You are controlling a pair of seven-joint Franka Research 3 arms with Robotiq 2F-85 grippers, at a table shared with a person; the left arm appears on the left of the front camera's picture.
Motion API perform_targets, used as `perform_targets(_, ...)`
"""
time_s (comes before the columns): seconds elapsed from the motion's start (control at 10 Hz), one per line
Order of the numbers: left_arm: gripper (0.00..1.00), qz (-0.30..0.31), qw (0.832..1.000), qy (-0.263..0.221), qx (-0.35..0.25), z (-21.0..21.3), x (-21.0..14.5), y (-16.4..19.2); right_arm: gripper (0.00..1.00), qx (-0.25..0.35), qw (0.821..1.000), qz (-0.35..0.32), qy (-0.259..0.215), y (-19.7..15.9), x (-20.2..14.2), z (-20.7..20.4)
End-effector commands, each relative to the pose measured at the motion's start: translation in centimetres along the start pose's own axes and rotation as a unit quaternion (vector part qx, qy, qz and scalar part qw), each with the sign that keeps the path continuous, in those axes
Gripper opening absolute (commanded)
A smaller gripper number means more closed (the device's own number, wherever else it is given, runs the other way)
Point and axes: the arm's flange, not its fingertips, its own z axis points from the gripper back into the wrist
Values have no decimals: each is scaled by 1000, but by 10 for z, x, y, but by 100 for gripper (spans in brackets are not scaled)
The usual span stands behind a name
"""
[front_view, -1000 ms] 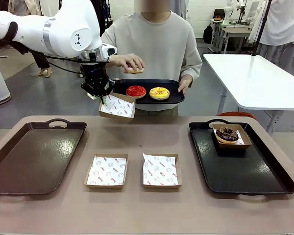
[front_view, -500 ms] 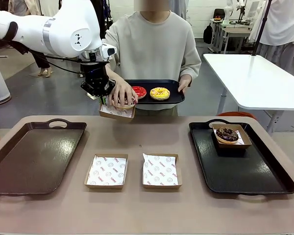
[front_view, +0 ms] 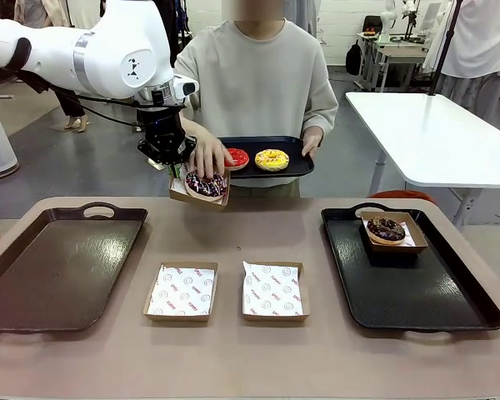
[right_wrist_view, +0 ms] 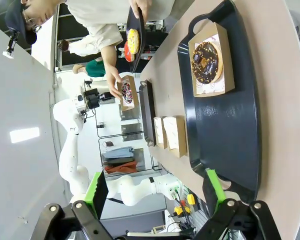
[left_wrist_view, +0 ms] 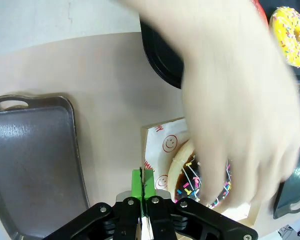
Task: Individually package the donuts and arrange them on the tray.
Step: Place the picked Paper togo box on the Handle tray while simultaneously picking up another Paper togo box from the table with the other hand.
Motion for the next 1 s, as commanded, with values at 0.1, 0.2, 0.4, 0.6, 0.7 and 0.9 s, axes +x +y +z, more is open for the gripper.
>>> perform_targets(0.1, 0, 0, 1000, 0, 0, 0, -1, 2, 100, 1, 1000, 2, 1, 2, 0, 2)
perform_targets(0.2, 0, 0, 1000, 0, 0, 0, -1, 2, 100, 1, 1000, 2, 1, 2, 0, 2)
perform_targets(0.4, 0, 0, 1000, 0, 0, 0, -1, 2, 100, 1, 1000, 2, 1, 2, 0, 2)
perform_targets(0.6, 0, 0, 1000, 0, 0, 0, -1, 2, 100, 1, 1000, 2, 1, 2, 0, 2)
perform_targets(0.7, 0, 0, 1000, 0, 0, 0, -1, 2, 100, 1, 1000, 2, 1, 2, 0, 2)
perform_targets(0.9, 0, 0, 1000, 0, 0, 0, -1, 2, 100, 1, 1000, 2, 1, 2, 0, 2)
